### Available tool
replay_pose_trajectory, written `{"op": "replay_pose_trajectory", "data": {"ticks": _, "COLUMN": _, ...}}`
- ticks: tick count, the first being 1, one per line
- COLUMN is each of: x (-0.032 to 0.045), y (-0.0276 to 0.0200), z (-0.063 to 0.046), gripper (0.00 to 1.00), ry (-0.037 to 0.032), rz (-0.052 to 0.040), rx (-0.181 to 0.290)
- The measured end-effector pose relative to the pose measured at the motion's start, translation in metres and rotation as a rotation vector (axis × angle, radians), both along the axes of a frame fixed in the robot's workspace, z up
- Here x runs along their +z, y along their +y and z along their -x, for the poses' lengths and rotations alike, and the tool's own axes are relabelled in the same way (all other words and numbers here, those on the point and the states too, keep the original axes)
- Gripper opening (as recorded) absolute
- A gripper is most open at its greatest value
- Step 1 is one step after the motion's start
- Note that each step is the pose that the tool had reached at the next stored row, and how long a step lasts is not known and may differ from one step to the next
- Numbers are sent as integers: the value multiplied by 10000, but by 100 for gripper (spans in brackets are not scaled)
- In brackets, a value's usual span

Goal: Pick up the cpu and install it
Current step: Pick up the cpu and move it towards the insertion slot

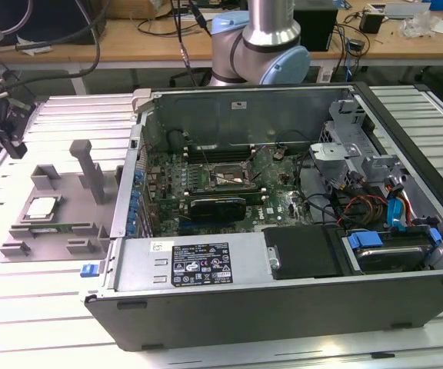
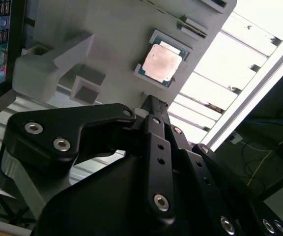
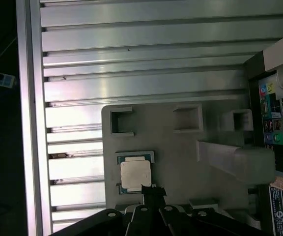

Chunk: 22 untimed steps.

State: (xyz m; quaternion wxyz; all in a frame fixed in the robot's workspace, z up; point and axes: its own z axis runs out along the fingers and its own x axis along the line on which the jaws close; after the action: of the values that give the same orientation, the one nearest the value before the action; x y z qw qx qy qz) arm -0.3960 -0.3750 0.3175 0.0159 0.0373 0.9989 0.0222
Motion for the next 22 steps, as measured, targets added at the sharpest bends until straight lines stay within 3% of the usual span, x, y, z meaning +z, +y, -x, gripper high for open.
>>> {"op": "replay_pose_trajectory", "data": {"ticks": 9, "x": -73, "y": 3, "z": 233, "gripper": 11, "ry": -22, "rz": -1, "rx": -1}}
{"op": "replay_pose_trajectory", "data": {"ticks": 15, "x": -169, "y": 14, "z": 397, "gripper": 11, "ry": -72, "rz": -1, "rx": 0}}
{"op": "replay_pose_trajectory", "data": {"ticks": 19, "x": -246, "y": 36, "z": 413, "gripper": 11, "ry": -75, "rz": 0, "rx": -1}}
{"op": "replay_pose_trajectory", "data": {"ticks": 22, "x": -350, "y": 47, "z": 386, "gripper": 11, "ry": -76, "rz": 1, "rx": 0}}
